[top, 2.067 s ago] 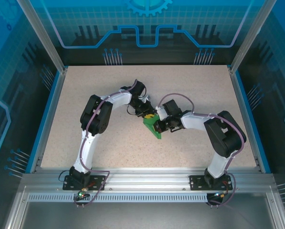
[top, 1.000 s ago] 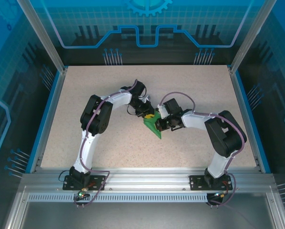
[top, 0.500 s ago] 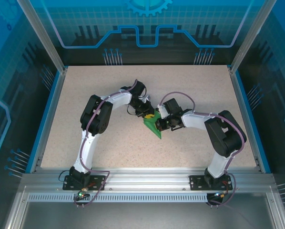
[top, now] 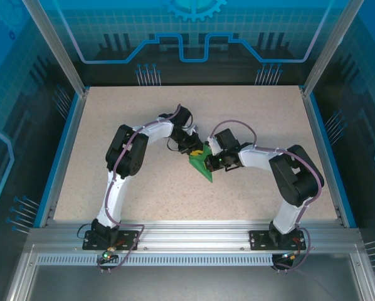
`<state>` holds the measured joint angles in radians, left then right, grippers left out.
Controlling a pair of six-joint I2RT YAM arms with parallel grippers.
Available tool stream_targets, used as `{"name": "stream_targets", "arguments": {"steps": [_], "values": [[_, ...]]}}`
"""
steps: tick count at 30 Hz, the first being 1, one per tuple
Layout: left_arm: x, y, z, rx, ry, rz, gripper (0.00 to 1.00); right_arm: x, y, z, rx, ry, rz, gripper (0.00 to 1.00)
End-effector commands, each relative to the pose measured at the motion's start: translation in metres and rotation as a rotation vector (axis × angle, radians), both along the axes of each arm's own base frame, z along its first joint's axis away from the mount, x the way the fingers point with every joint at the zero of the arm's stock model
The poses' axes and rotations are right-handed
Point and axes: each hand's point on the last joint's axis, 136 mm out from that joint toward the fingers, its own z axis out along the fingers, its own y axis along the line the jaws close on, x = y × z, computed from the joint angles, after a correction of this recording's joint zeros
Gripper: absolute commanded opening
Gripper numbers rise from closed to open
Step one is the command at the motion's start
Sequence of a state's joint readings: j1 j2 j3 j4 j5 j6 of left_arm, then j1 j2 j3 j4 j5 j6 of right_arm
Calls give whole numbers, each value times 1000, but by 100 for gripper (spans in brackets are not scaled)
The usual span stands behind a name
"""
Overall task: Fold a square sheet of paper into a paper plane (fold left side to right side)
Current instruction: Third fold the triangle at the center of the table.
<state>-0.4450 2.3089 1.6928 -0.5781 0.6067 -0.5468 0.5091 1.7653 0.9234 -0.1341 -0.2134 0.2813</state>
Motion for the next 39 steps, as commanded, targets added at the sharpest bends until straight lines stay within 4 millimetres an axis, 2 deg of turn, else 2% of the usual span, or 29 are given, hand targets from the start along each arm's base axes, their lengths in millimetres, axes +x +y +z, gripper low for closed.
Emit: {"name": "stream_targets", "arguments": {"steps": [1, 14, 25, 30, 39], "values": [[-19, 4, -28, 80, 67, -17, 17, 5, -4, -3, -8, 18, -19, 0], [-19, 5, -29, 80, 67, -18, 17, 5, -6, -9, -28, 28, -26, 0], [-18, 3, -23, 73, 57, -20, 19, -10, -7, -22, -74, 79, 12, 0], [-13, 2, -12, 69, 31, -27, 23, -20, -7, -30, -90, 112, 29, 0], [21, 3, 24, 35, -49, -15, 29, -30, -9, -36, -116, 147, 58, 0]]}}
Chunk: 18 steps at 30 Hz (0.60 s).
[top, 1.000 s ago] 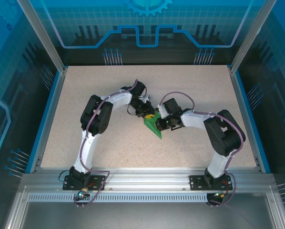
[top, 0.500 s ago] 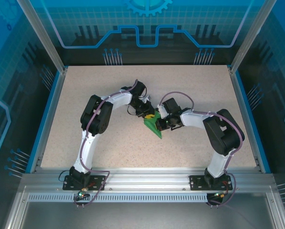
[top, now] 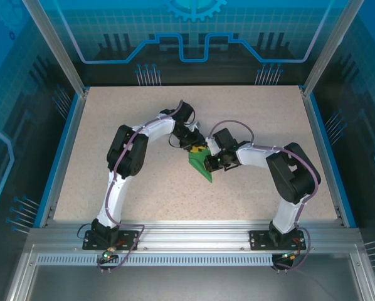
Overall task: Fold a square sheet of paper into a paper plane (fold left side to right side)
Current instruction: Third fold the triangle at the center of the table.
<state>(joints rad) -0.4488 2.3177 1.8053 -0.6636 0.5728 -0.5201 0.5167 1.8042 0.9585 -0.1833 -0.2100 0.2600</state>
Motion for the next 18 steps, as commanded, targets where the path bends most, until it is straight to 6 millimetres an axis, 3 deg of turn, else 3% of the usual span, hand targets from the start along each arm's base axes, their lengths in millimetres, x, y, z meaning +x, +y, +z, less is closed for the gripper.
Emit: {"name": "stream_targets", "arguments": {"steps": [1, 9, 12, 18], "values": [[10, 8, 6, 13, -6, 4, 30, -27, -11, -26, -86, 113, 34, 0], [17, 37, 36, 42, -105, 48, 30, -30, -12, -28, -96, 120, 39, 0], [5, 47, 44, 27, -126, 60, 26, -30, -13, -28, -99, 120, 41, 0], [-35, 39, 47, -96, -102, 32, 21, -29, -12, -29, -100, 125, 49, 0]]}}
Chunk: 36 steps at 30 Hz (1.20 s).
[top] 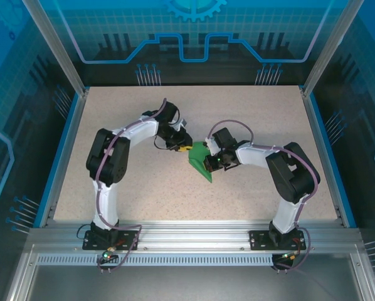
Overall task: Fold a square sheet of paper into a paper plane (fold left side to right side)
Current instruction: Third fold the triangle at the center of the table.
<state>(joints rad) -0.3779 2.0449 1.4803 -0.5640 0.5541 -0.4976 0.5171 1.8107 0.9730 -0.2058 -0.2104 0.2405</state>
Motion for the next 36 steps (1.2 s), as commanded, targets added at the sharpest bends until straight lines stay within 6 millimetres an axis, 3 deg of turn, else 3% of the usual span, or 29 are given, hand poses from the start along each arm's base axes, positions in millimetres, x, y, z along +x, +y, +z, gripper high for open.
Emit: {"name": "stream_targets", "arguments": {"steps": [1, 8, 16, 25, 36], "values": [[-15, -14, 16, -102, -32, -39, 21, -29, -12, -29, -92, 124, 30, 0], [-44, -41, 8, -114, 3, -113, 21, -29, -13, -29, -97, 124, 32, 0], [-51, -53, -16, -87, 57, -130, 21, -31, -14, -28, -103, 126, 35, 0], [-59, -42, -41, -8, 99, -120, 21, -31, -15, -30, -110, 128, 33, 0], [-63, -33, -52, 46, 114, -116, 20, -31, -17, -31, -120, 130, 35, 0]]}}
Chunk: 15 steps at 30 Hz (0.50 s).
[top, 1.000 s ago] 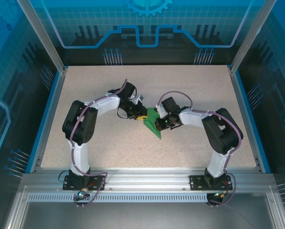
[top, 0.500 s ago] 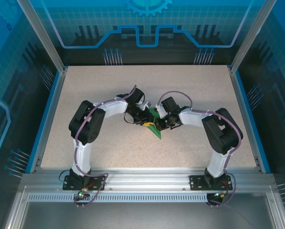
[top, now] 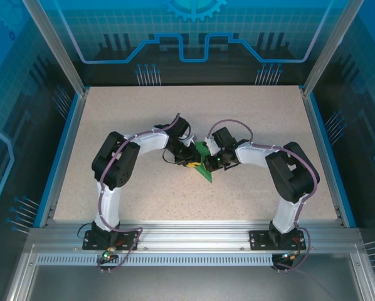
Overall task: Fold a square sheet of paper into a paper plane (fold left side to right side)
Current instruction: Third fold the triangle at the center of the table.
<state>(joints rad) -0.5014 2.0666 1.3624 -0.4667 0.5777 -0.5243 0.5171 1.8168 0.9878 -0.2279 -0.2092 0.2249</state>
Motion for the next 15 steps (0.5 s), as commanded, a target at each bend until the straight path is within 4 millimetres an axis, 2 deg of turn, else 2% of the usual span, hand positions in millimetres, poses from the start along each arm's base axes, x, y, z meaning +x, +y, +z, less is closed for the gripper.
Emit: {"name": "stream_targets", "arguments": {"steps": [1, 15], "values": [[-11, 7, -17, 54, 46, -6, 20, -31, -17, -31, -111, 126, 21, 0], [-18, 17, -32, 112, 67, 0, 20, -32, -17, -31, -112, 126, 20, 0]]}}
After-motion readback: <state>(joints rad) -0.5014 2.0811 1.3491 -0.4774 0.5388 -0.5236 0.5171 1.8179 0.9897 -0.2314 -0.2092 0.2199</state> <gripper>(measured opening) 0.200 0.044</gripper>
